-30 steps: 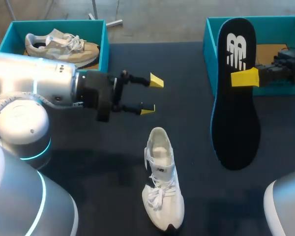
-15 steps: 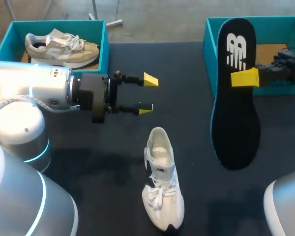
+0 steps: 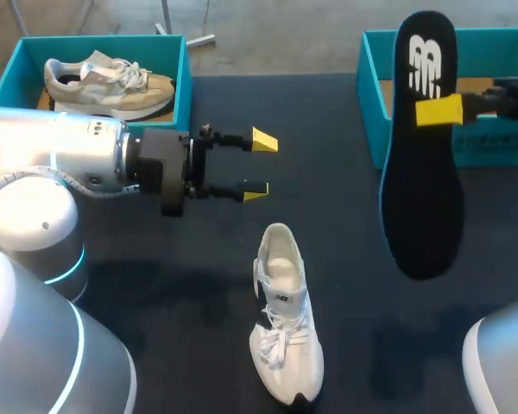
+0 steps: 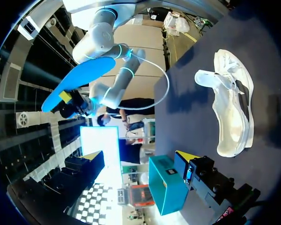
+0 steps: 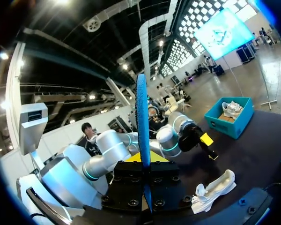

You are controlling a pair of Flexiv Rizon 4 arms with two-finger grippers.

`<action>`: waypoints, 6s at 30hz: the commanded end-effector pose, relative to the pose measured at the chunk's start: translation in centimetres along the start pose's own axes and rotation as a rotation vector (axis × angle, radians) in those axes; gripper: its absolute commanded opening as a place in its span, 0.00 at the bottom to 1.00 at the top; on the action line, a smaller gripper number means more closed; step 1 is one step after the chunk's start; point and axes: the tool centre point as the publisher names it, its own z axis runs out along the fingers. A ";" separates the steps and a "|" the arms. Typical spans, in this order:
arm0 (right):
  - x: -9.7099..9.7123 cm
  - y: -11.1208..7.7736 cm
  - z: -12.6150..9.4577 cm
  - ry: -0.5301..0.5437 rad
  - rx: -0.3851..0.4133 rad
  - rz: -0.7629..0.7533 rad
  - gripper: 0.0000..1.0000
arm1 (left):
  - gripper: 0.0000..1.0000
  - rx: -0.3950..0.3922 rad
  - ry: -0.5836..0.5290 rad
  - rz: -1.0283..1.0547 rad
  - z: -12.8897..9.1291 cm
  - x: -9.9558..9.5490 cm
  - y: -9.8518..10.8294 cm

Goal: Take the shoe out of the shoebox, open the shoe tongue, remove and reinsert the insole, then place the shoe into the shoebox

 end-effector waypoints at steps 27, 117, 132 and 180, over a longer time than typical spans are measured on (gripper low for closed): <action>-12.6 6.6 -1.4 0.103 0.093 0.160 0.00 | 1.00 -0.001 -0.002 0.002 0.1 0.1 0.0; -29.8 1.7 4.3 0.014 -0.016 1.120 0.00 | 1.00 -0.038 -0.111 0.048 6.7 -3.7 4.6; -29.8 1.7 4.3 0.014 -0.016 1.120 0.00 | 0.98 -0.049 -0.084 0.023 8.5 -2.3 5.4; -29.8 1.7 4.3 0.014 -0.016 1.120 0.00 | 0.19 -0.072 -0.104 0.013 8.9 -3.0 5.8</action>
